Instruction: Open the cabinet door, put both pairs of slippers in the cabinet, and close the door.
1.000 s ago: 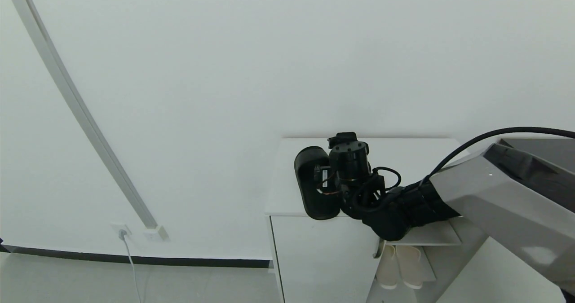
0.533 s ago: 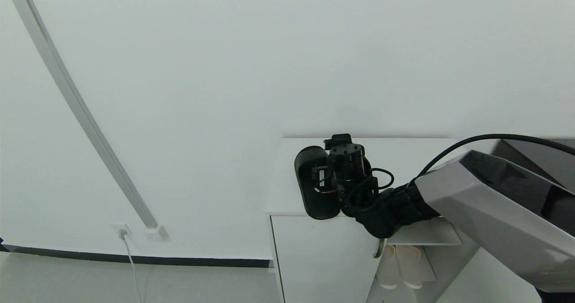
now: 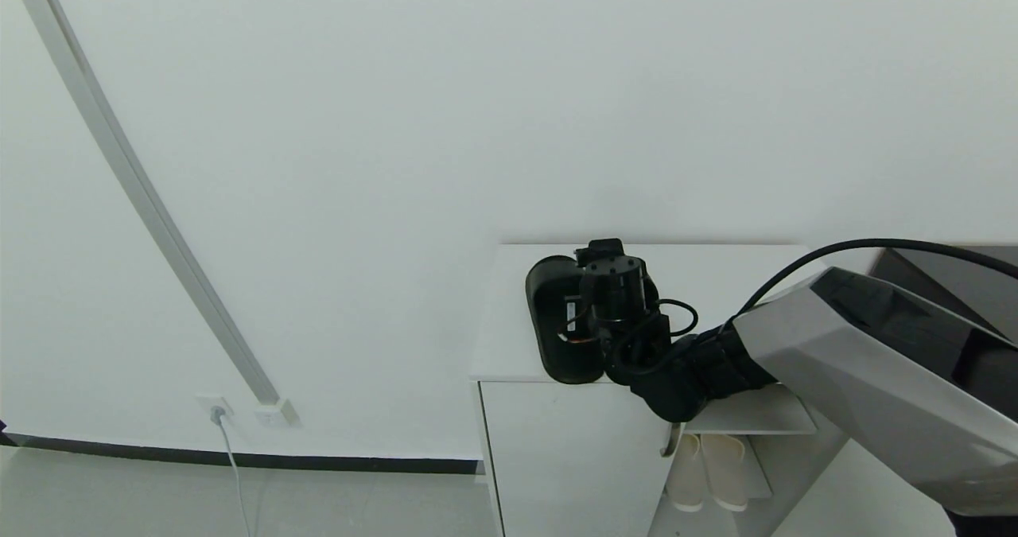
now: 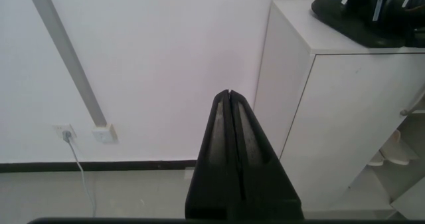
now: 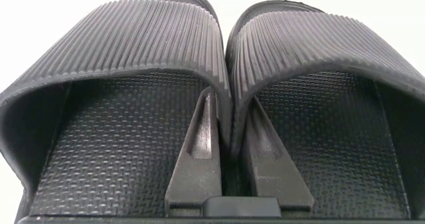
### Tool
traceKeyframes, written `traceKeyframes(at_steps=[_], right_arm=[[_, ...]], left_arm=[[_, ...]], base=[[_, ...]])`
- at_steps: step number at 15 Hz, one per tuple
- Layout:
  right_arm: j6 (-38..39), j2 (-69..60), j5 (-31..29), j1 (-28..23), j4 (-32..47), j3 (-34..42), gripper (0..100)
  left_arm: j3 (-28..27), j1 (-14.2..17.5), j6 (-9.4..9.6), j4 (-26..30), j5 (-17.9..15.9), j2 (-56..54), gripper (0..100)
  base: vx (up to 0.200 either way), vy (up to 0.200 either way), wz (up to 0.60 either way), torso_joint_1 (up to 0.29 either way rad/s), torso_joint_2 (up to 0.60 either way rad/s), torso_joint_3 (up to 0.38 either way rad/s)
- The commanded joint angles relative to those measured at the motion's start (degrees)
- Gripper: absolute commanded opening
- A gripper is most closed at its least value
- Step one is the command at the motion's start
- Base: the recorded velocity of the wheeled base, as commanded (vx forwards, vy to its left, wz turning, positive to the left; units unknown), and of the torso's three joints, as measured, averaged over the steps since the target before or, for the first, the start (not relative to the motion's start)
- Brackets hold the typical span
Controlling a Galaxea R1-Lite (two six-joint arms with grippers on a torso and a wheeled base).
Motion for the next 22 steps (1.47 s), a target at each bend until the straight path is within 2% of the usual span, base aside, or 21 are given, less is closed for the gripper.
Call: traceKeyframes(at_steps=[1,3,5,7,10,13,16,22], right_arm=[[0.0,-0.2,0.0,0.0,0.0,0.0,0],[-0.1,-1.7,0.0,0.0,-1.3,0.8,0],[-0.5,-6.5,1.2,0.1,-1.7,5.1,0],[-0.8,-14.0,5.8,0.2,-2.8,12.8,0],[-0.8,-28.2,13.3,0.5,-3.2,28.1,0],[-0.8,-38.8,19.1,0.5,-2.4,38.0,0],[-0.9,-42.6,20.0,1.3,1.1,40.7,0],[-0.9,-42.5,20.0,2.5,1.2,40.8,0]], left_arm=[[0.0,0.0,0.00,0.0,0.0,0.1,0],[0.0,0.0,0.00,0.0,0.0,0.1,0],[0.0,0.0,0.09,0.0,0.0,0.1,0],[0.0,0.0,0.00,0.0,0.0,0.1,0],[0.0,0.0,0.00,0.0,0.0,0.1,0],[0.0,0.0,0.00,0.0,0.0,0.1,0],[0.0,0.0,0.00,0.0,0.0,0.1,0],[0.0,0.0,0.00,0.0,0.0,0.1,0]], base=[[0.000,0.000,0.00,0.000,0.00,0.000],[0.000,0.000,0.00,0.000,0.00,0.000],[0.000,0.000,0.00,0.000,0.00,0.000],[0.000,0.000,0.00,0.000,0.00,0.000],[0.000,0.000,0.00,0.000,0.00,0.000],[0.000,0.000,0.00,0.000,0.00,0.000],[0.000,0.000,0.00,0.000,0.00,0.000],[0.000,0.000,0.00,0.000,0.00,0.000]])
